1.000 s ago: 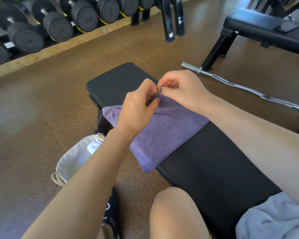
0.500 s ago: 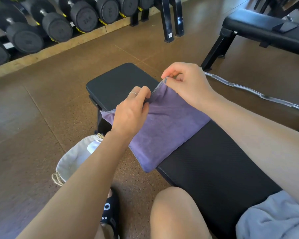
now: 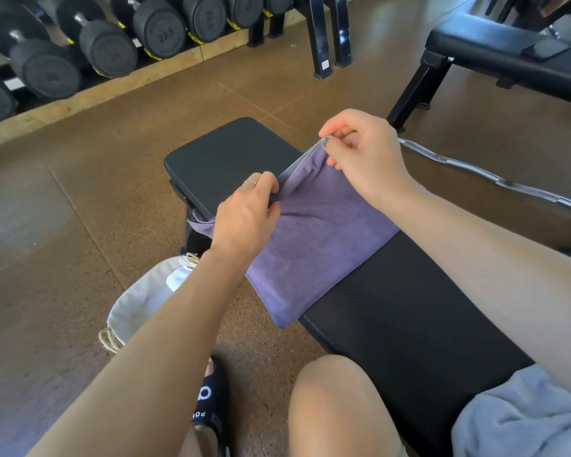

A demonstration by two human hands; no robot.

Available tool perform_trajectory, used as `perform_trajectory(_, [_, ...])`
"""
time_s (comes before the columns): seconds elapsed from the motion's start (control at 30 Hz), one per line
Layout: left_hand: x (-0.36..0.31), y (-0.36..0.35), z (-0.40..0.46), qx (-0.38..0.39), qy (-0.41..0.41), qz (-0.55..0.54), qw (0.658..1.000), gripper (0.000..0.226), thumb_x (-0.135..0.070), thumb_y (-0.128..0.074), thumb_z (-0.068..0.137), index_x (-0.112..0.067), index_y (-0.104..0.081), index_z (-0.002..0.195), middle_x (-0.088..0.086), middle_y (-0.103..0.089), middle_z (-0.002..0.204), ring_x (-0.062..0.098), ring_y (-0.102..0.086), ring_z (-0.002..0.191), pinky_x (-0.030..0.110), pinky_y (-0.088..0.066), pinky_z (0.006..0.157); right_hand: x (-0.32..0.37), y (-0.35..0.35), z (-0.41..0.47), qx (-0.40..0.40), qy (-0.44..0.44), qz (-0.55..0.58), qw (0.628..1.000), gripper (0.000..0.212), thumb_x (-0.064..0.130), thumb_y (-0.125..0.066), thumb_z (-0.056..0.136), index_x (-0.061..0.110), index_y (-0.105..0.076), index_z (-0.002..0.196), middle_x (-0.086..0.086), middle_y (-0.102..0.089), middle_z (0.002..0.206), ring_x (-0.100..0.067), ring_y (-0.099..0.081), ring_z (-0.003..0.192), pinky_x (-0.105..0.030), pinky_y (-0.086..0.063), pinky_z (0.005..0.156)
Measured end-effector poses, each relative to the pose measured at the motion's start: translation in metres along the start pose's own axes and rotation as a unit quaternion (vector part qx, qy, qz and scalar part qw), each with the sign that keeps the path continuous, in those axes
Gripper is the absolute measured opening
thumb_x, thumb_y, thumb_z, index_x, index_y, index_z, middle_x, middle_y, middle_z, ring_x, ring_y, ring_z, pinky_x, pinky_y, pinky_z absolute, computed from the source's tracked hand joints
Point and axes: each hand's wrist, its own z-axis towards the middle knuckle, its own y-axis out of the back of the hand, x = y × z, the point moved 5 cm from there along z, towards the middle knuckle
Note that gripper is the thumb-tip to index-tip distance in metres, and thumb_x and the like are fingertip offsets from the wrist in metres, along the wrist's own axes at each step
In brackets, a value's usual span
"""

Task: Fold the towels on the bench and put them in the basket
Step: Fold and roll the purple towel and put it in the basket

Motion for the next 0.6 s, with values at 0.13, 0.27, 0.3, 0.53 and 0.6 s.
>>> perform_trajectory(0.13, [0.007, 0.002, -0.002, 0.002, 0.015, 0.021, 1.0, 0.007, -0.017, -0.055, 0.093, -0.014, -0.049, 0.094, -0.001, -0.055, 0.092, 0.028, -0.053, 0.074, 0.041, -0.046, 0.056, -0.004, 0.002, 0.001, -0.023, 0.001, -0.006, 1.0, 0.017, 0.006, -0.056, 0.091, 0.013, -0.07, 0.098, 0.002, -0.068, 0.086, -0.01, -0.068, 0.071, -0.025, -0.056, 0.071])
perform_trajectory(0.27, [0.013, 0.013, -0.007, -0.005, 0.028, 0.04, 0.999, 0.008, -0.02, -0.055, 0.097, -0.013, -0.052, 0.096, 0.002, -0.058, 0.083, 0.028, -0.053, 0.072, 0.037, -0.041, 0.056, -0.016, 0.0, 0.0, -0.039, -0.015, -0.031, 0.999, 0.017, 0.009, -0.056, 0.092, 0.017, -0.069, 0.098, 0.001, -0.069, 0.091, -0.013, -0.068, 0.079, -0.032, -0.057, 0.078])
perform_trajectory(0.3, [0.015, 0.015, -0.009, -0.006, 0.027, 0.045, 0.999, 0.008, -0.021, -0.054, 0.098, -0.013, -0.053, 0.098, 0.002, -0.058, 0.082, 0.028, -0.053, 0.072, 0.037, -0.041, 0.056, -0.02, 0.0, -0.001, -0.042, -0.022, -0.033, 0.998, 0.017, 0.009, -0.056, 0.092, 0.018, -0.069, 0.098, 0.001, -0.069, 0.093, -0.014, -0.068, 0.08, -0.033, -0.057, 0.079])
perform_trajectory(0.53, [0.036, 0.013, -0.017, 0.008, 0.022, 0.132, 0.991, 0.008, -0.016, -0.054, 0.1, -0.01, -0.052, 0.096, 0.007, -0.059, 0.078, 0.034, -0.055, 0.066, 0.038, -0.045, 0.051, -0.026, 0.003, -0.003, -0.085, -0.056, -0.005, 0.995, 0.019, 0.005, -0.053, 0.091, 0.016, -0.067, 0.095, 0.005, -0.068, 0.086, -0.014, -0.069, 0.073, -0.035, -0.056, 0.079])
perform_trajectory(0.6, [0.039, 0.01, -0.021, 0.007, 0.007, 0.184, 0.983, 0.02, -0.005, -0.07, 0.086, -0.011, -0.051, 0.085, 0.004, -0.056, 0.065, 0.027, -0.046, 0.051, 0.028, -0.035, 0.041, -0.025, 0.006, -0.001, -0.091, -0.053, -0.006, 0.994, 0.018, 0.006, -0.053, 0.091, 0.016, -0.067, 0.095, 0.005, -0.068, 0.085, -0.014, -0.069, 0.073, -0.036, -0.056, 0.08])
